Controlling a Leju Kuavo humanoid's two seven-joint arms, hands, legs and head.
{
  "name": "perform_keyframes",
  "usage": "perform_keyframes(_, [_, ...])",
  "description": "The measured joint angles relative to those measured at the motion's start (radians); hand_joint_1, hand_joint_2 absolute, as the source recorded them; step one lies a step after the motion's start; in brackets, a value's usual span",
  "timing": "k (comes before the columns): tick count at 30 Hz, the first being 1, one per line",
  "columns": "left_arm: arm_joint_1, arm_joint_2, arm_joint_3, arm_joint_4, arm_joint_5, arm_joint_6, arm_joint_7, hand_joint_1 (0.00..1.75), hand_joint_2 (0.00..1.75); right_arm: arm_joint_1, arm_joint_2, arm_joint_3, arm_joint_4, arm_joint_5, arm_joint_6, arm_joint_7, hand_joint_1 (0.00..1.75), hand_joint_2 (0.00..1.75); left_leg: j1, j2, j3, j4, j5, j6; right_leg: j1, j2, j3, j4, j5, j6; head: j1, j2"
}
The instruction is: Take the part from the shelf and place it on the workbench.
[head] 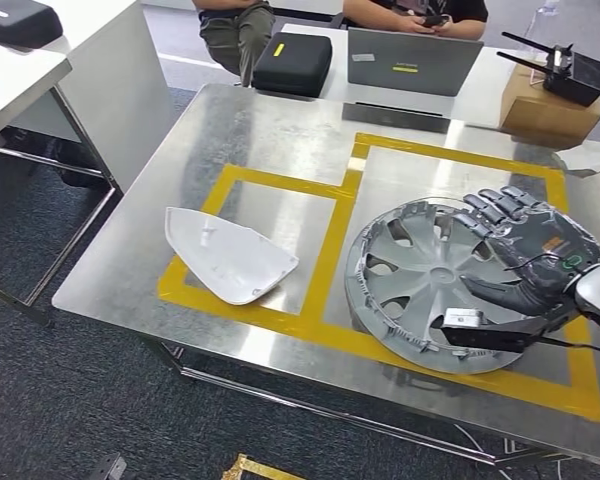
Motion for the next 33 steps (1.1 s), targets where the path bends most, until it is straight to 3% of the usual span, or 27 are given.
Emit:
perform_keyframes(4, [-0.02, 0.011, -0.057, -0.022, 0.041, 0.025, -0.032, 0.0, 0.0, 0.037, -0.006, 0.009, 0.001, 0.071, -0.142, 0.056, 0.0, 0.0, 0.0, 0.0, 0.0, 0.0, 0.0, 0.0, 0.0, 0.0, 0.0, 0.0, 0.0, 0.0, 0.0, 0.0])
perform_keyframes(9, [-0.062, 0.017, -0.135, -0.043, 0.068, 0.057, -0.064, 0.0, 0.0, 0.2, 0.005, -0.069, -0.01, 0.224, -0.312, 0.104, 0.0, 0.0, 0.0, -0.003, -0.001, 0.0, 0.0, 0.0, 0.0, -0.003, 0.001, 0.0, 0.0, 0.0, 0.0, 0.0])
perform_keyframes(16, [-0.088, 0.017, -0.189, -0.043, 0.078, 0.062, -0.076, 0.0, 0.0, 0.328, 0.022, -0.164, -0.021, 0.275, -0.344, 0.106, 0.0, 0.0, 0.0, -0.003, -0.001, 0.001, 0.0, 0.0, 0.0, -0.003, 0.001, 0.0, 0.0, 0.0, 0.0, 0.0])
perform_keyframes(21, [-0.11, 0.016, -0.225, -0.043, 0.074, 0.1, -0.082, 0.0, 0.0, 0.468, 0.077, -0.268, -0.044, 0.383, -0.428, 0.119, 0.0, 0.0, -0.001, -0.005, -0.002, 0.008, -0.003, 0.004, -0.002, -0.004, 0.002, -0.001, 0.001, 0.003, 0.0, 0.0])
perform_keyframes(25, [-0.122, 0.016, -0.24, -0.044, 0.074, 0.114, -0.082, 0.0, 0.0, 0.544, 0.109, -0.331, -0.061, 0.415, -0.449, 0.124, 0.0, 0.0, -0.002, 0.0, -0.002, 0.008, 0.005, 0.015, -0.004, 0.003, 0.002, -0.004, 0.008, 0.015, 0.0, 0.0])
perform_keyframes(26, [-0.126, 0.016, -0.243, -0.045, 0.074, 0.12, -0.082, 0.0, 0.0, 0.559, 0.115, -0.346, -0.065, 0.421, -0.456, 0.124, 0.0, 0.0, 0.0, 0.006, -0.001, 0.0, 0.013, 0.02, -0.003, -0.009, -0.003, -0.003, 0.003, 0.019, 0.0, 0.0])
perform_keyframes(28, [-0.132, 0.015, -0.252, -0.05, 0.074, 0.134, -0.082, 0.0, 0.0, 0.584, 0.13, -0.377, -0.072, 0.437, -0.473, 0.126, 0.0, 0.0, 0.004, 0.02, -0.002, -0.018, 0.028, 0.028, 0.001, -0.059, -0.026, 0.046, -0.046, 0.023, 0.005, 0.0])
perform_keyframes(30, [-0.133, 0.014, -0.259, -0.055, 0.075, 0.146, -0.082, 0.0, 0.0, 0.609, 0.149, -0.401, -0.075, 0.449, -0.487, 0.128, 0.0, 0.0, 0.005, 0.034, -0.008, -0.02, 0.036, 0.03, 0.0, -0.102, -0.07, 0.17, -0.126, 0.028, 0.009, 0.0])
perform_keyframes(31, [-0.133, 0.013, -0.263, -0.058, 0.075, 0.152, -0.082, 0.0, 0.0, 0.625, 0.161, -0.412, -0.076, 0.455, -0.494, 0.128, 0.0, 0.0, 0.005, 0.041, -0.013, -0.019, 0.038, 0.029, -0.002, -0.107, -0.087, 0.231, -0.155, 0.031, 0.009, 0.0])
perform_keyframes(32, [-0.133, 0.011, -0.268, -0.061, 0.075, 0.159, -0.082, 0.0, 0.0, 0.642, 0.175, -0.423, -0.078, 0.46, -0.5, 0.128, 0.0, 0.0, 0.006, 0.048, -0.019, -0.018, 0.041, 0.026, -0.004, -0.108, -0.092, 0.266, -0.166, 0.034, 0.009, 0.0])
perform_keyframes(33, [-0.134, 0.01, -0.272, -0.064, 0.074, 0.166, -0.082, 0.0, 0.0, 0.659, 0.189, -0.435, -0.08, 0.466, -0.508, 0.128, 0.0, 0.0, 0.008, 0.053, -0.024, -0.015, 0.043, 0.023, -0.007, -0.109, -0.077, 0.262, -0.159, 0.038, 0.009, 0.0])
